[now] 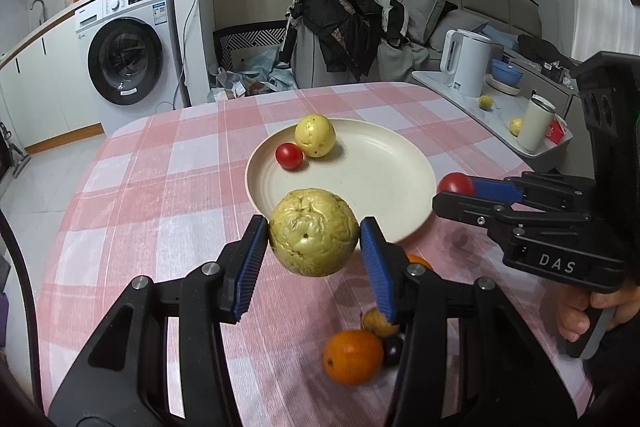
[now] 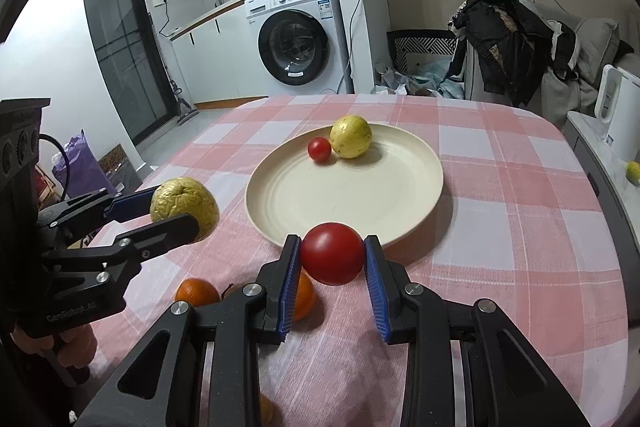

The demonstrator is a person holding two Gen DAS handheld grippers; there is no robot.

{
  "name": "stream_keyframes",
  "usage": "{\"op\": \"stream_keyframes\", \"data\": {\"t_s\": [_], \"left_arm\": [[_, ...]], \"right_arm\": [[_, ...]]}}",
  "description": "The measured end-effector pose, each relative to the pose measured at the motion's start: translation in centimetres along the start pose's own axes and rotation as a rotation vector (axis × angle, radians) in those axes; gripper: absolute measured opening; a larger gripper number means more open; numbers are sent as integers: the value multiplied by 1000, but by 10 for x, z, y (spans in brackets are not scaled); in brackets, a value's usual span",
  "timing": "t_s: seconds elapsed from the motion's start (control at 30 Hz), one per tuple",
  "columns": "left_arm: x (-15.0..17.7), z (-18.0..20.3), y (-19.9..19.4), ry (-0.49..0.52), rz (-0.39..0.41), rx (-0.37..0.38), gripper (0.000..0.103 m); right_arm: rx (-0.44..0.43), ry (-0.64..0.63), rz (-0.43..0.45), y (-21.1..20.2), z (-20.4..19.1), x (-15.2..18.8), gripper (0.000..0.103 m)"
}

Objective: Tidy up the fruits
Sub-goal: 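Lift the guava with the left tool while the right tool lifts the tomato, carry both over the plate, then lower the guava onto the plate with the left tool while the right tool releases the tomato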

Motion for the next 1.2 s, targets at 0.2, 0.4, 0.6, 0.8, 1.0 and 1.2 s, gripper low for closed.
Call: {"op": "stream_keyframes", "data": {"t_s": [0.2, 0.4, 0.6, 0.8, 1.0, 1.2], "left_arm": [[-3, 0, 24, -1, -20, 1, 45], [-5, 1, 51, 6, -50, 5, 45], [-5, -1, 67, 2, -65, 4, 45], [-4, -7, 79, -9, -78, 7, 45], [-2, -11, 88, -27, -107, 16, 45], [-6, -13, 74, -35, -96, 10, 50]], "right_arm": [[-4, 32, 4, 9, 8, -7, 33], [-2, 70, -6, 25, 16, -13, 33], [19, 86, -25, 41, 23, -16, 33], [28, 88, -52, 53, 28, -13, 33], [36, 85, -67, 61, 29, -14, 33], [53, 84, -80, 67, 30, -15, 42]]}}
Point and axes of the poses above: each gripper's, at about its wrist camera, not at the fingertips, and y roughly the way its jaws point, z to its right, x to its underside, the point moved 3 cm from there along y, roughly the way its jaws point, and after that the axes turned 6 degrees about z, right-handed, at the moved point
